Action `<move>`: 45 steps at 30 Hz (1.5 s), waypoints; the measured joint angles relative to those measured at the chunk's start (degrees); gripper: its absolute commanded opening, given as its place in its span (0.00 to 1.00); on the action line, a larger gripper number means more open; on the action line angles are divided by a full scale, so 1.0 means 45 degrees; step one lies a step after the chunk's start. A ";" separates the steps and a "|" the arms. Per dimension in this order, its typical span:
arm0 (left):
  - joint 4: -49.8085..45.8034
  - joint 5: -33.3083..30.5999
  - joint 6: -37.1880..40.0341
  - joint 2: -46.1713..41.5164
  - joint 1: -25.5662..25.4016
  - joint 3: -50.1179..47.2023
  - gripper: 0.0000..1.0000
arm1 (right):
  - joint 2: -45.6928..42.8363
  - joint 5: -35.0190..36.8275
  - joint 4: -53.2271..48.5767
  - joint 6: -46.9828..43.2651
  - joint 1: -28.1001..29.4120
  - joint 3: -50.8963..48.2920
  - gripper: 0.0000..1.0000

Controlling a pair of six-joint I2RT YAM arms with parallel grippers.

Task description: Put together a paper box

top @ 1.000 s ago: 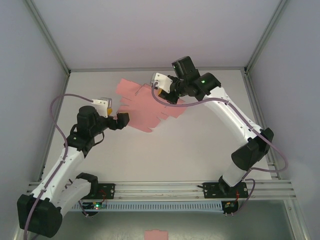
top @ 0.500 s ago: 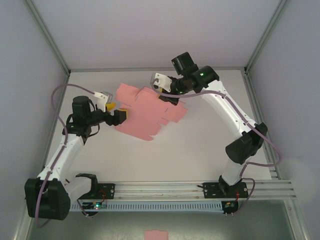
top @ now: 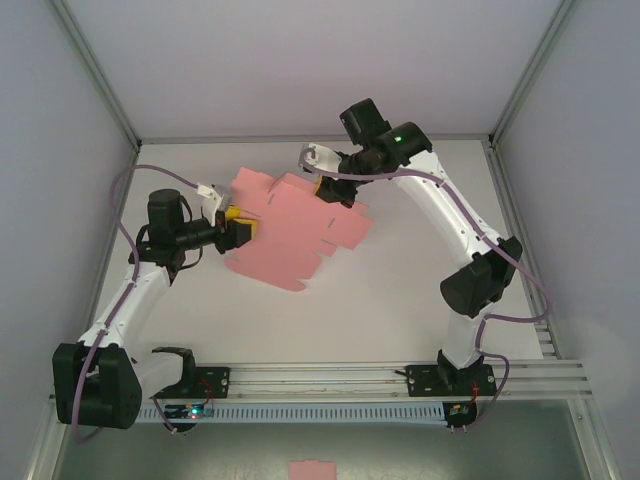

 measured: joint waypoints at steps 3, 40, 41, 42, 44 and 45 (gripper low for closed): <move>0.0044 0.0039 -0.0015 0.0000 0.0000 0.0000 0.46 | 0.0019 -0.0015 -0.0039 0.0277 0.0000 0.0121 0.00; -0.1273 -0.9097 -0.0481 0.0272 -0.4279 0.0607 0.23 | 0.0189 0.2739 0.1613 0.2244 0.0335 -0.1277 0.00; -0.1399 -0.9428 -0.0481 0.0384 -0.4352 0.0709 0.23 | 0.0160 0.2812 0.1753 0.2317 0.0384 -0.1404 0.00; -0.1491 -0.9811 -0.0486 0.0554 -0.4430 0.0840 0.23 | 0.0107 0.2807 0.1904 0.2399 0.0437 -0.1525 0.00; -0.1496 -1.0384 -0.0486 0.0903 -0.4532 0.1098 0.23 | -0.0019 0.2730 0.1933 0.2555 0.0651 -0.1695 0.00; -0.1515 -1.0720 -0.0486 0.1069 -0.4595 0.1200 0.23 | -0.0083 0.2735 0.1962 0.2657 0.0777 -0.1744 0.00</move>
